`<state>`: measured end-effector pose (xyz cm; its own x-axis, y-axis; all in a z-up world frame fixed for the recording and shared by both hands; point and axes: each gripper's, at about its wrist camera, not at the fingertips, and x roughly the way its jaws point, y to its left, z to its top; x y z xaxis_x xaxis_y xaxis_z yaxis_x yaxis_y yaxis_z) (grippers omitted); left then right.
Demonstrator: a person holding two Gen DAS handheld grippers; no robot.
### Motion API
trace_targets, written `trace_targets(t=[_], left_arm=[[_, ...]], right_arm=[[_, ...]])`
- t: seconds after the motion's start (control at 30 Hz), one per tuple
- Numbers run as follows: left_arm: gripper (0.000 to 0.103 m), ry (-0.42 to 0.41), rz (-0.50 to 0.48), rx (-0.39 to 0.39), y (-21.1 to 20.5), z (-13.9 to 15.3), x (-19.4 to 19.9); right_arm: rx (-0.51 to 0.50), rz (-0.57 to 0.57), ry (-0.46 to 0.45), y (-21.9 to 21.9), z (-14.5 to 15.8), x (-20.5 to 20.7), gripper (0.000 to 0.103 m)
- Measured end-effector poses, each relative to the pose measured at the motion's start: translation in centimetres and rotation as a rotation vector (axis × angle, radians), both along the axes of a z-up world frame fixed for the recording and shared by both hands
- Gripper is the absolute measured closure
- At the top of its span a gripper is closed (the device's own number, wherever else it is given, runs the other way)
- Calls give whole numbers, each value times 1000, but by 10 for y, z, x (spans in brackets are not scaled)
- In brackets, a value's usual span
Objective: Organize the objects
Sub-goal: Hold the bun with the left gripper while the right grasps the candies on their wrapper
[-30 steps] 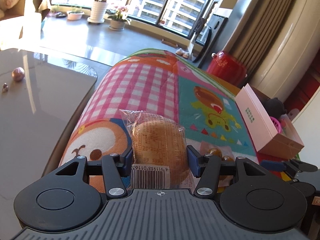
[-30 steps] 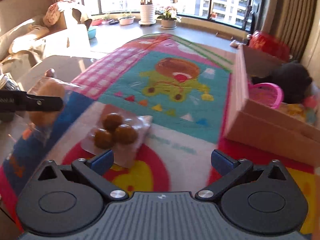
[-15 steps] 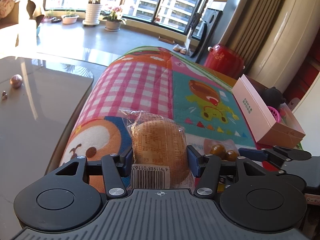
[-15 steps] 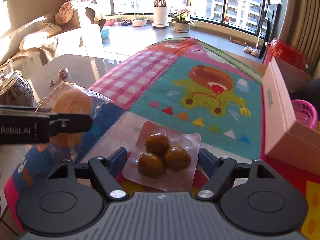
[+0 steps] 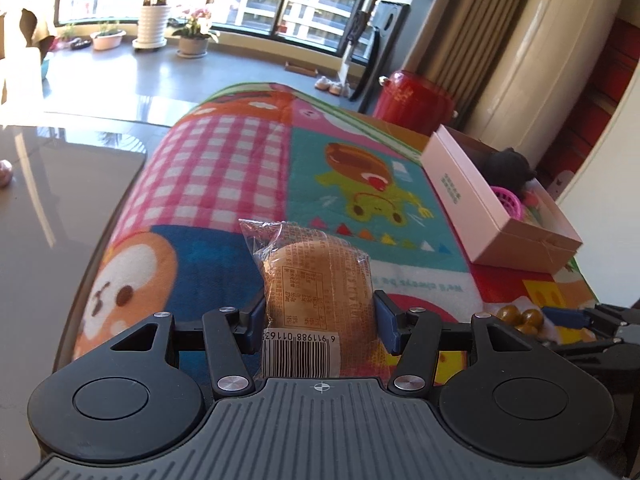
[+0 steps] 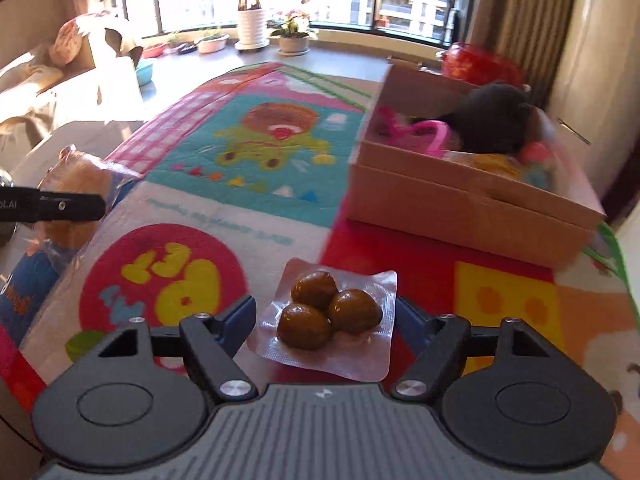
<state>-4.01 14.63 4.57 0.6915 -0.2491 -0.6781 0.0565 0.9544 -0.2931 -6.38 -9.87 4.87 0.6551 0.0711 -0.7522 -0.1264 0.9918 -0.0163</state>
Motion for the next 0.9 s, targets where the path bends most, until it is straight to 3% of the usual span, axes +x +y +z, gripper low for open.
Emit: trace_targets(t=[0.03, 0.07, 0.1, 0.23, 0.27, 0.4, 0.6, 0.77, 0.9], left_arm=[[44, 8, -23, -2, -6, 0, -1], [44, 19, -48, -5, -12, 0, -1], [44, 30, -75, -13, -20, 0, -1], [44, 36, -167, -53, -51, 10, 5], [44, 27, -179, -47, -59, 14, 7], [44, -7, -229, -14, -89, 23, 10], [44, 26, -240, 67, -109, 10, 13], [44, 39, -199, 67, -94, 7, 11], [44, 55, -162, 61, -77, 3, 8]], right_arm=[[4, -15, -10, -7, 3, -4, 32], [4, -27, -18, -13, 6, -9, 52], [7, -34, -15, -20, 9, -12, 57], [26, -58, -82, -48, 24, -30, 57], [20, -62, -101, -54, 25, -35, 54], [16, -92, -117, -75, 22, -48, 23], [60, -17, -70, -69, 6, -51, 18], [68, 50, -38, -35, -9, -30, 10], [71, 67, -16, -19, -16, -13, 10]])
